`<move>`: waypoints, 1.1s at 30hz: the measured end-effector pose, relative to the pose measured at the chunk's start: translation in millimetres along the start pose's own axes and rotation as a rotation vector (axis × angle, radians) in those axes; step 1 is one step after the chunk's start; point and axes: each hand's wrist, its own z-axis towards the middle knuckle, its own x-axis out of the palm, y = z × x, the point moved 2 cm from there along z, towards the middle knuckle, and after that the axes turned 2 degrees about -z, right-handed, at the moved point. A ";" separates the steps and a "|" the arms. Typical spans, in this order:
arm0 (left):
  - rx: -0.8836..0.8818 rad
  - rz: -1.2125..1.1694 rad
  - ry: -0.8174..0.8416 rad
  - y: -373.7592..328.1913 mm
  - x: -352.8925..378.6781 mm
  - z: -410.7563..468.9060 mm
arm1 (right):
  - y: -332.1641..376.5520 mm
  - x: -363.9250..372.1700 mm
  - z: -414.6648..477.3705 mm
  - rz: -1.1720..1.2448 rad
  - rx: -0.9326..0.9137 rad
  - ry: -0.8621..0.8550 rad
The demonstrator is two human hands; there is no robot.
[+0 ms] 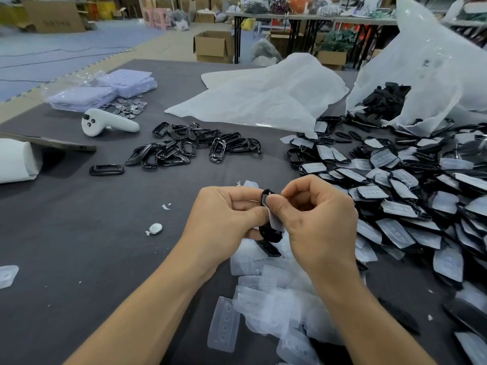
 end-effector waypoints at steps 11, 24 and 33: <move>-0.050 -0.117 0.061 5.3 3.9 1.0 | -3.9 -2.8 7.8 0.026 0.045 0.055; -0.066 -0.129 -0.135 6.3 0.8 4.7 | -6.4 2.6 7.1 0.156 0.147 0.207; -0.041 0.008 -0.178 5.4 -3.9 7.3 | -4.7 1.9 4.0 0.135 0.099 0.285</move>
